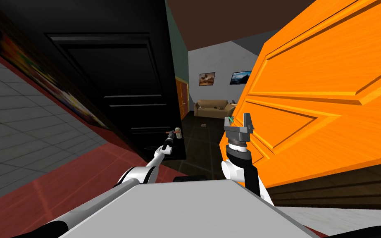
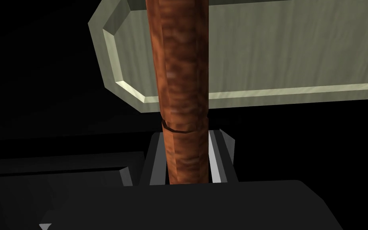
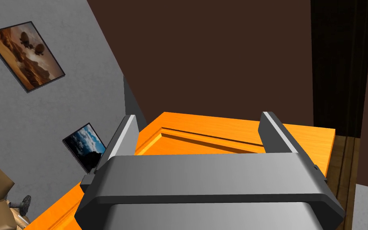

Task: Push the door open

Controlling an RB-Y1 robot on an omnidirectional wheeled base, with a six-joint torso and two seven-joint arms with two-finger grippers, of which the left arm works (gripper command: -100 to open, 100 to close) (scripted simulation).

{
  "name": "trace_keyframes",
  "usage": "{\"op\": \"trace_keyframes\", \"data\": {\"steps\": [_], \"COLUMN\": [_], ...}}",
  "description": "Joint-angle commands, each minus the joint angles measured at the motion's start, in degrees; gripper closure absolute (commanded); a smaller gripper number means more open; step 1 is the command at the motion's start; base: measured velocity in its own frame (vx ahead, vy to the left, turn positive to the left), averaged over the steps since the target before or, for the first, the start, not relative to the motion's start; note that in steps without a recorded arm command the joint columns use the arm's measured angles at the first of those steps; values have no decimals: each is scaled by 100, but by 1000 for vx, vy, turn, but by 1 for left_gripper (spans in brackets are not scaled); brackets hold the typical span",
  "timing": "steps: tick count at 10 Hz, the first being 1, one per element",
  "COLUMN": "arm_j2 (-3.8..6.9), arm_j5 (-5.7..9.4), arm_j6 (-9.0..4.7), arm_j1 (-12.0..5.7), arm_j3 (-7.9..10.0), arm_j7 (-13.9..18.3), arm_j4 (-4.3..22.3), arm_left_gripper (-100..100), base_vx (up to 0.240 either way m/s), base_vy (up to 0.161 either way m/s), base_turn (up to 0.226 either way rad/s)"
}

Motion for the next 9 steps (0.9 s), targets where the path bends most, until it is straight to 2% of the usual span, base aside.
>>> {"op": "trace_keyframes", "data": {"steps": [1,2,3,4,5,9], "arm_j2": [108,108,164,164,202,281], "arm_j5": [46,46,107,107,152,245], "arm_j6": [-49,-49,-39,-39,-31,-15], "arm_j1": [-113,-113,-90,-90,-74,-39], "arm_j3": [105,105,236,236,330,528], "arm_j7": [-31,-31,-96,-96,-143,-240], "arm_j4": [161,161,153,153,148,137], "arm_left_gripper": [100,100,100,100,100,100], "base_vx": [124,53,146,144,134,167], "base_vy": [-85,-34,-120,-130,-139,-131], "base_turn": [29,1,68,81,85,67]}}
